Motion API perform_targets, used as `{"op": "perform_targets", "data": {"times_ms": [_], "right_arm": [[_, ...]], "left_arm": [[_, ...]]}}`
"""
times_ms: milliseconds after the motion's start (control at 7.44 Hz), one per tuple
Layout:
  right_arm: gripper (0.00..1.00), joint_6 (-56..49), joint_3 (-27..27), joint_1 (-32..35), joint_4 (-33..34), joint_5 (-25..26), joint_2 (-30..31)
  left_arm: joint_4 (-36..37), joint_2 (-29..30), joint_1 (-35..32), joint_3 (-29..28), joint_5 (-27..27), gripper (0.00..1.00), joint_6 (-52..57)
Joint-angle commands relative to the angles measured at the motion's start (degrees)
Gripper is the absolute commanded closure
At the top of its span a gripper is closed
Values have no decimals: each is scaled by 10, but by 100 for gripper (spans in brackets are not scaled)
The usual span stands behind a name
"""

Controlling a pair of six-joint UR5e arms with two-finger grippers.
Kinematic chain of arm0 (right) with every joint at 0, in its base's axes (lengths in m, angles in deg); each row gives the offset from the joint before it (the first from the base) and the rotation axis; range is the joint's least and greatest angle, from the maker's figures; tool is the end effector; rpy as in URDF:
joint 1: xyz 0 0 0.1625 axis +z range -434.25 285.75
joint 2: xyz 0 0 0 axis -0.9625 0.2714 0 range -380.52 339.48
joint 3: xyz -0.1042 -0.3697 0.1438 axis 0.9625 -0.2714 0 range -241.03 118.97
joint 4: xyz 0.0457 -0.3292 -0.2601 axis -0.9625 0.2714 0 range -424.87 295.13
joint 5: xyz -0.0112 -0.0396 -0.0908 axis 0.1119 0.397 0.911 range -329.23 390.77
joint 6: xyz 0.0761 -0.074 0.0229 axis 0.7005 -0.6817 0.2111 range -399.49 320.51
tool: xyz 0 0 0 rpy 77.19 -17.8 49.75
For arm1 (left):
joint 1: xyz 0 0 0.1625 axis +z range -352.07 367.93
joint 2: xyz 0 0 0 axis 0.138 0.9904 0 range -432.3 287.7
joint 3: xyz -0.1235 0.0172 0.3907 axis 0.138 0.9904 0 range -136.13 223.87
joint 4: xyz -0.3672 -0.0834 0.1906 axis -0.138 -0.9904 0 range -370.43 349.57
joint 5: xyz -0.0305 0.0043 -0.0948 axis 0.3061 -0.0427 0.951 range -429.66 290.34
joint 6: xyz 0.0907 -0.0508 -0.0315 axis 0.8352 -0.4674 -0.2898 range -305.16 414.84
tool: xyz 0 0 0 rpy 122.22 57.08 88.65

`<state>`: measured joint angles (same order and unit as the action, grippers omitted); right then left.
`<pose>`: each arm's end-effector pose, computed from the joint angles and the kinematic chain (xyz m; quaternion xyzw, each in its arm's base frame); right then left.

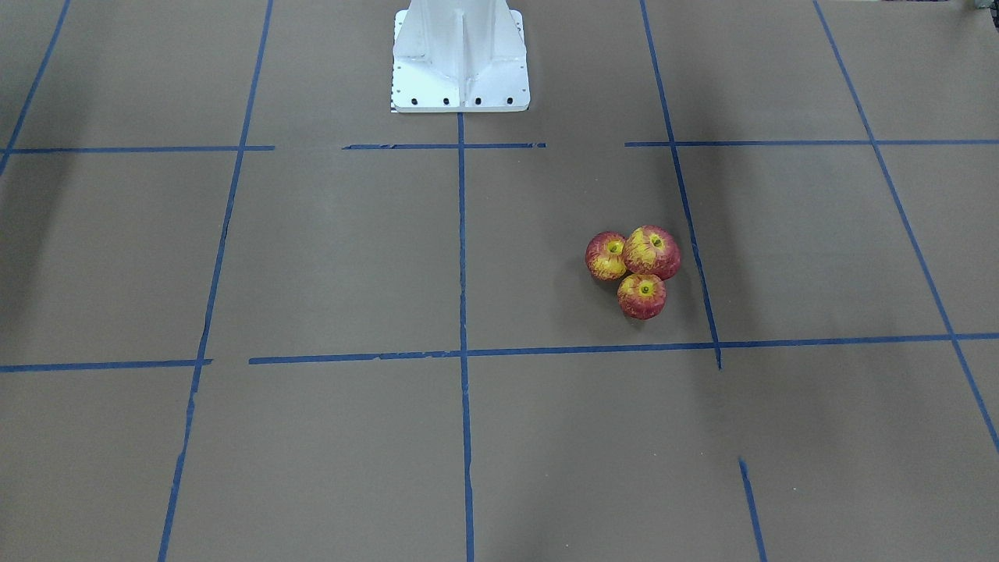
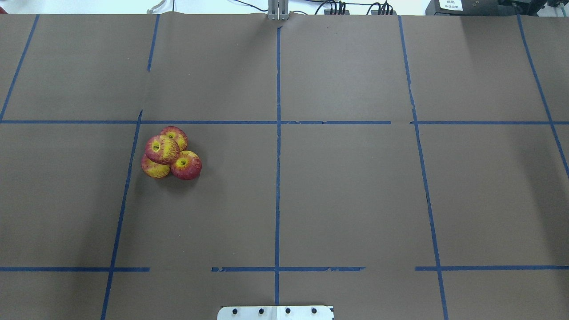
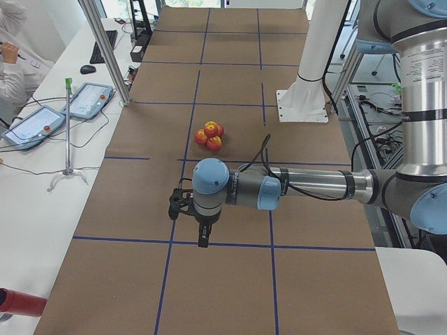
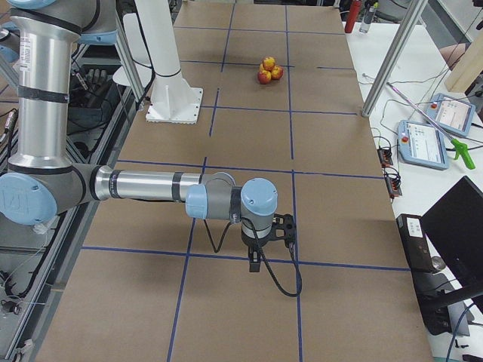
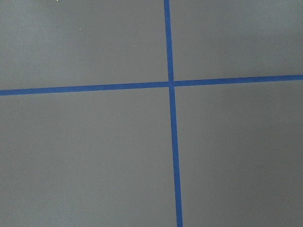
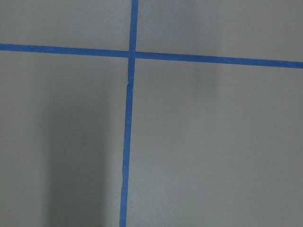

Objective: Stack apples

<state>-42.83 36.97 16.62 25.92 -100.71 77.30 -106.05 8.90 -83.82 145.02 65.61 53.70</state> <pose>0.0682 -0.4424 0.6500 0.0080 -0.3541 -0.0183 0.9350 -0.0697 -0.4448 0.6133 0.0662 0.3835 0.0035 0.9211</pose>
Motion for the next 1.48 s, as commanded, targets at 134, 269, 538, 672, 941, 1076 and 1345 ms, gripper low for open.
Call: {"op": "perform_targets", "data": {"times_ms": [134,269,538,672,941,1076,1345], "right_arm": [[0,0,0,0,0,0,0],[0,0,0,0,0,0,0],[0,0,0,0,0,0,0],[0,0,0,0,0,0,0],[0,0,0,0,0,0,0],[0,0,0,0,0,0,0],[0,0,0,0,0,0,0]], "left_arm": [[0,0,0,4,0,0,0],[0,0,0,8,0,0,0],[0,2,0,11,1,0,0],[1,2,0,13,0,0,0],[2,5,0,13,1,0,0],[3,5,0,16,1,0,0],[4,5,0,21,1,0,0]]}}
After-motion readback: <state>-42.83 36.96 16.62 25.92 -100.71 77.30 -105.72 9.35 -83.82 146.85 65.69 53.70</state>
